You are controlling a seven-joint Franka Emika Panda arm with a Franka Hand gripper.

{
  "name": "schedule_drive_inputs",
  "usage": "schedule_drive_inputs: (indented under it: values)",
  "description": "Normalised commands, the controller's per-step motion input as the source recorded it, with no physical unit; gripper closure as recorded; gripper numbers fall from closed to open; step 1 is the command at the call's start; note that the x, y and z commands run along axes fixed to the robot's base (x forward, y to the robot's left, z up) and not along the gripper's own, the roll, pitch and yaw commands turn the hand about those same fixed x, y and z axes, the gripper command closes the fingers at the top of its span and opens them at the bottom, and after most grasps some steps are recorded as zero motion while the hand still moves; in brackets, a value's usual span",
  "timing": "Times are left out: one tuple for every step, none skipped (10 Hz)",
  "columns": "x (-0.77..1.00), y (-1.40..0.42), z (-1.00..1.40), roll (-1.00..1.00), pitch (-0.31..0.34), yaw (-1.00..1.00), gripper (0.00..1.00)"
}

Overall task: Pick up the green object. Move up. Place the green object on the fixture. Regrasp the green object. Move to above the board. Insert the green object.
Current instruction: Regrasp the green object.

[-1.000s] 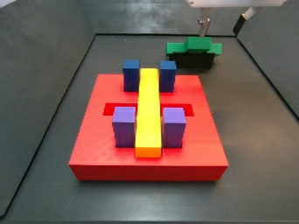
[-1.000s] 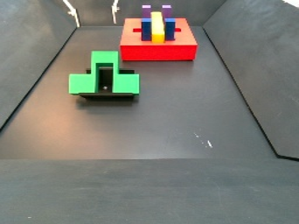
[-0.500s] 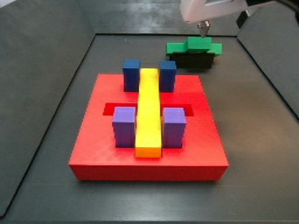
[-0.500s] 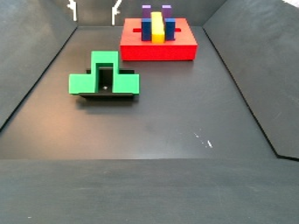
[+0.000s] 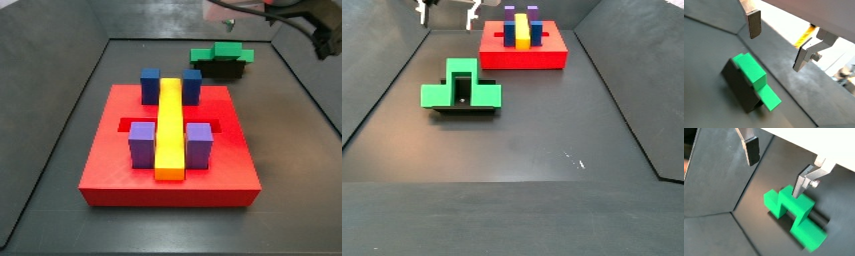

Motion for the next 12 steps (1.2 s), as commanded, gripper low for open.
schedule_drive_inputs:
  values:
    - [-0.03,0.0,-0.23,0.28,0.52,-0.42,0.0]
    - [0.0,0.0,0.0,0.0,0.023,0.0,0.0]
    - [0.0,0.0,-0.03,0.01,0.0,0.0,0.0]
    - [0.0,0.05,-0.23,0.0,-0.086,0.0,0.0]
    - [-0.09,0.13,-0.26,0.0,-0.074,0.0,0.0]
    - [-0.11,0.13,-0.13,0.0,-0.009,0.05,0.0]
    - [-0.06,0.17,-0.15,0.0,0.0,0.07,0.0]
    - [-0.04,0.16,-0.21,0.03,0.0,0.08,0.0]
    - [-0.06,0.13,-0.39,0.22,-0.017,0.14,0.0]
    - [-0.16,0.1,-0.42,0.17,-0.037,0.11,0.0]
    - [-0.2,0.02,-0.39,0.1,-0.031,0.07,0.0]
    - [-0.21,0.0,-0.33,0.02,-0.04,0.04,0.0]
